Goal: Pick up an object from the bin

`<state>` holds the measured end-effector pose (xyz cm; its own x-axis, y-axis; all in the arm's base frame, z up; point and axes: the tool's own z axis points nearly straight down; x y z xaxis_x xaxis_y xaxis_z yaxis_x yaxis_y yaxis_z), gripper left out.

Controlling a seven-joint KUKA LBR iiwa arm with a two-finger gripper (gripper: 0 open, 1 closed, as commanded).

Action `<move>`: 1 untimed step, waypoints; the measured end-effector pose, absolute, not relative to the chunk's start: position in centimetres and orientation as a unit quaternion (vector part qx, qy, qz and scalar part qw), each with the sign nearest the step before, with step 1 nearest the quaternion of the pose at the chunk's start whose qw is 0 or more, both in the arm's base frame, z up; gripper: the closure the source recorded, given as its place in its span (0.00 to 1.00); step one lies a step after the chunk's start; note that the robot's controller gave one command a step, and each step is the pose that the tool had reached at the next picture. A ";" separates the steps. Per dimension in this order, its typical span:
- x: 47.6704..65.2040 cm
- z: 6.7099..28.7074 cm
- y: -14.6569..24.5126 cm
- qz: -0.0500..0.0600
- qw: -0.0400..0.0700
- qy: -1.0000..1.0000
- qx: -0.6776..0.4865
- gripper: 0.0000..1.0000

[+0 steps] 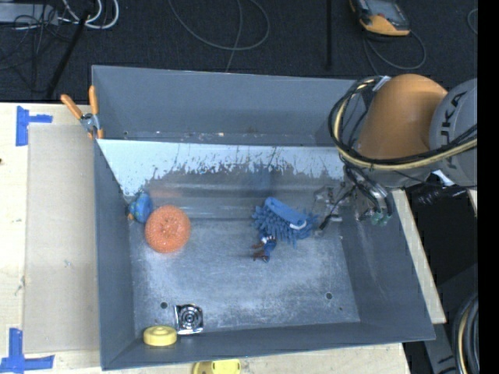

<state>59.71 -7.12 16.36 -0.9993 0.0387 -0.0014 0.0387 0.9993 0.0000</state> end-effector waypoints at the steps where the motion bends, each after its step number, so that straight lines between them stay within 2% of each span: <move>1: 59.7 16.4 -7.1 0.000 0.001 1.000 0.019 1.00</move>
Offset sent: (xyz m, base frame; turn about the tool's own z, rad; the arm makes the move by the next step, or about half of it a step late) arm -0.0154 0.0150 0.1591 -0.0184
